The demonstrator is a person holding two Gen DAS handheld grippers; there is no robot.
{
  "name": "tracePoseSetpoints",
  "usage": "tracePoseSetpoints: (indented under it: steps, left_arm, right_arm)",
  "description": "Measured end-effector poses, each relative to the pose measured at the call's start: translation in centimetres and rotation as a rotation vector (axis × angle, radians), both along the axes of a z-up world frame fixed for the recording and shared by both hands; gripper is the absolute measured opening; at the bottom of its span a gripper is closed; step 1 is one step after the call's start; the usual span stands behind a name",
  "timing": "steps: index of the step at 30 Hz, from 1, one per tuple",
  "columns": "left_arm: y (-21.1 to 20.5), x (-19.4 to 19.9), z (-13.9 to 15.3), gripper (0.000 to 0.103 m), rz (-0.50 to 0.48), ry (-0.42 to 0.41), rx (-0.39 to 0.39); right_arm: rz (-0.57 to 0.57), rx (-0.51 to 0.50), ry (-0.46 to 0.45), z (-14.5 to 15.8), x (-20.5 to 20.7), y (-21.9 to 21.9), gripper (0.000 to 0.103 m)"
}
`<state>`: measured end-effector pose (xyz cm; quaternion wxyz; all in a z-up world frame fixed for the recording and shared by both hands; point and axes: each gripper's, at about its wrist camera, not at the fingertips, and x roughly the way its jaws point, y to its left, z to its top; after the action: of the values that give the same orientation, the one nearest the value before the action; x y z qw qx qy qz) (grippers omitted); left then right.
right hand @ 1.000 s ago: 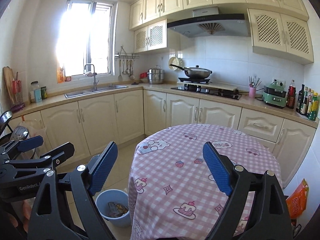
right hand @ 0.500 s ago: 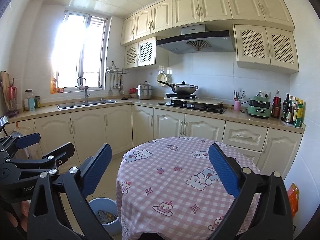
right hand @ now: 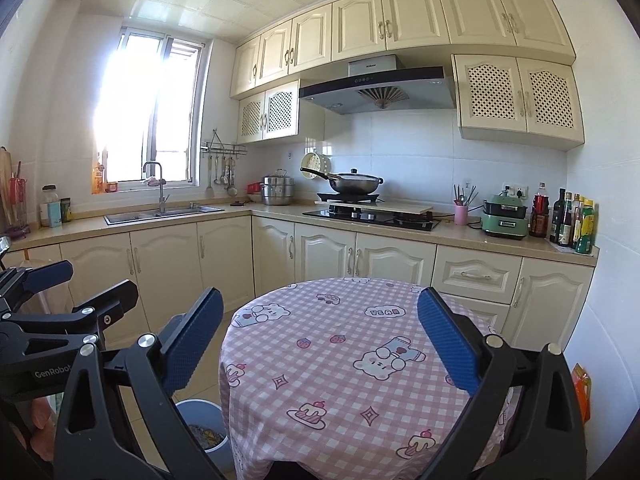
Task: Collect trash
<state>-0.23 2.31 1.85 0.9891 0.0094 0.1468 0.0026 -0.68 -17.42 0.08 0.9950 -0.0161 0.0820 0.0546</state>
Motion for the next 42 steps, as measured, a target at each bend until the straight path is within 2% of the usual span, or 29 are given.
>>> tracePoseSetpoints:
  steps: [21, 42]
  left_arm:
    - [0.44, -0.48, 0.32, 0.096, 0.025, -0.047, 0.009]
    - [0.31, -0.6, 0.47, 0.096, 0.005, -0.047, 0.005]
  right_arm:
    - [-0.009, 0.006, -0.023, 0.16, -0.63, -0.41, 0.094]
    - [-0.013, 0.002, -0.019, 0.14, -0.63, -0.28, 0.095]
